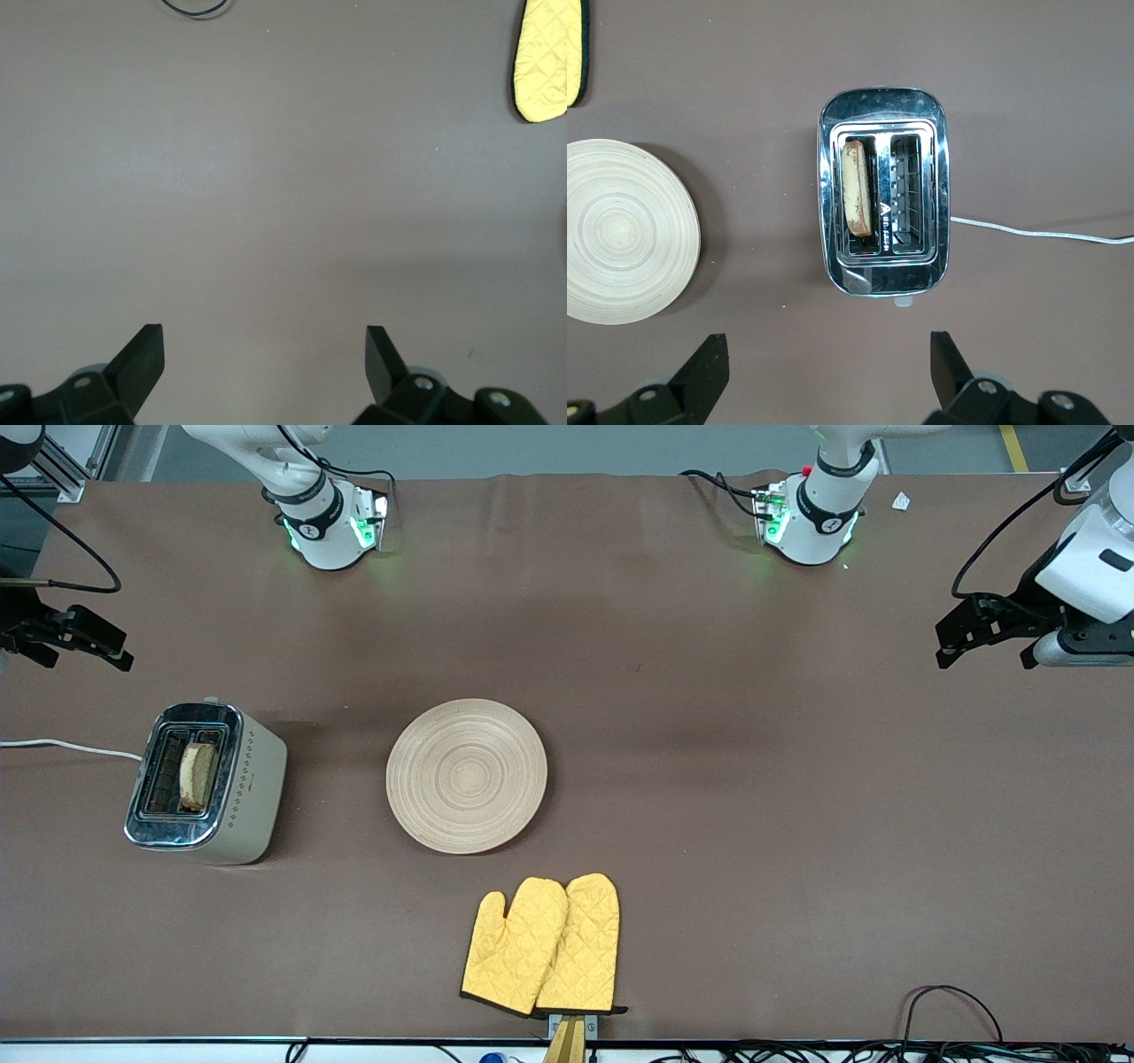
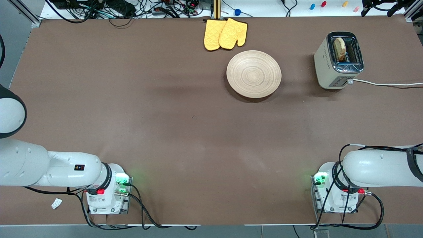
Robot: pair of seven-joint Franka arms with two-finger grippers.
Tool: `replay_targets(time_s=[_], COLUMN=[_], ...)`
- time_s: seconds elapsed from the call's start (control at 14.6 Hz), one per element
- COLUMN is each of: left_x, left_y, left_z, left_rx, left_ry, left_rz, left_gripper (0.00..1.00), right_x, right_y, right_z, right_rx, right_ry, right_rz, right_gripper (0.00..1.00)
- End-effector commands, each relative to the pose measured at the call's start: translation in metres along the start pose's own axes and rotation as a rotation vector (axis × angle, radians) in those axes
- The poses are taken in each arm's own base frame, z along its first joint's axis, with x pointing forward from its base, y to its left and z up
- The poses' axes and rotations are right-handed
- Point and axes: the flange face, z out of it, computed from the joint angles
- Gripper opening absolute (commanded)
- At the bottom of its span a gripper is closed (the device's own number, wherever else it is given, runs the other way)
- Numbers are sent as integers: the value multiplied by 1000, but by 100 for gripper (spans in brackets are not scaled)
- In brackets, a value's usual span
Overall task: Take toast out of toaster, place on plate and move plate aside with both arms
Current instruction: 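Reach the right gripper down to the toast in the toaster slot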
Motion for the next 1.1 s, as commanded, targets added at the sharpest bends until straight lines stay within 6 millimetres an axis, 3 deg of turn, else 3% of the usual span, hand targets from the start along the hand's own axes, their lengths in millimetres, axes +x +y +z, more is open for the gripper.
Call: replay_targets(time_s=[0.0,0.41,0.68,1.03], left_x=[4,5,4,4], left_y=[-14,-11,-11,-12], left_z=[-4,-1,1,2], left_rx=[-7,-10,-9,-9], left_ry=[5,0,-6,-7], left_rz=[-21,-22,-25,-23], left_gripper=[100,100,100,100], right_x=[-7,-6,3,8], right_y=[0,0,4,-1], right_z=[0,-1,19,107], right_rx=[20,20,29,28], right_ry=[2,9,-4,-38], right_rz=[-8,-7,5,8], right_gripper=[100,100,100,100])
